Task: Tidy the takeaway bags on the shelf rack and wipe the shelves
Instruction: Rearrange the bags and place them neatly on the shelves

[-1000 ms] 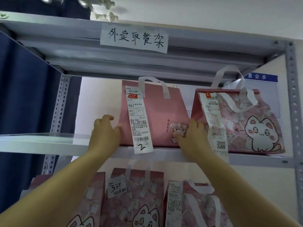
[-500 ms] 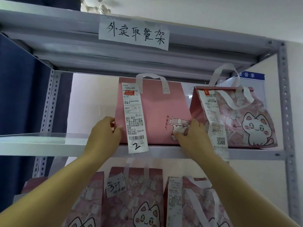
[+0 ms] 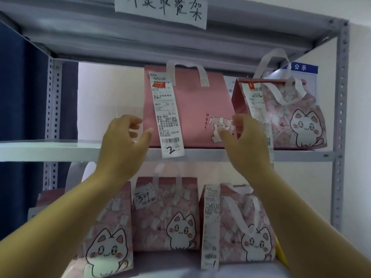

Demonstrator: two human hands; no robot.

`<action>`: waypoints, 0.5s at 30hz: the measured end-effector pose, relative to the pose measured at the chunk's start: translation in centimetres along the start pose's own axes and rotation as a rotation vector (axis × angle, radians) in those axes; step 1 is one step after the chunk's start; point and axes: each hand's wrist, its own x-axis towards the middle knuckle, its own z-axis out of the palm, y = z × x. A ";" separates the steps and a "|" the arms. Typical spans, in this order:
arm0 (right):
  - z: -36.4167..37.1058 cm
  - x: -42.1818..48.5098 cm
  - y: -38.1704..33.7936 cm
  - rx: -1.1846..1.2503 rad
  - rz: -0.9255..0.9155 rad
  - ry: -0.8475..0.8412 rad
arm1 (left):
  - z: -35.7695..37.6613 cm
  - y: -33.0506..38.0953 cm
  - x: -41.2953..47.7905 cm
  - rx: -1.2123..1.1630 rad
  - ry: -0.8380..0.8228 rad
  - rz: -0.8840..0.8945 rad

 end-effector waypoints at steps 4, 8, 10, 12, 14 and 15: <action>-0.7 -3.3 -1.4 0.125 -0.056 0.001 | -1.0 0.9 -3.2 -0.065 -0.039 0.077; -1.0 -6.9 -1.4 0.160 -0.025 -0.058 | -1.0 1.1 -6.5 -0.153 -0.139 0.070; -1.1 -8.6 -0.7 0.165 0.004 -0.100 | -0.5 0.9 -8.2 -0.200 -0.197 0.044; -1.0 -10.2 0.3 0.150 0.042 -0.156 | 0.4 0.4 -9.8 -0.224 -0.258 0.008; -1.0 -11.7 1.7 0.124 0.083 -0.224 | 1.4 -0.2 -11.4 -0.242 -0.314 -0.022; -0.9 -12.3 2.4 0.113 0.104 -0.254 | 1.9 -0.5 -12.2 -0.245 -0.341 -0.038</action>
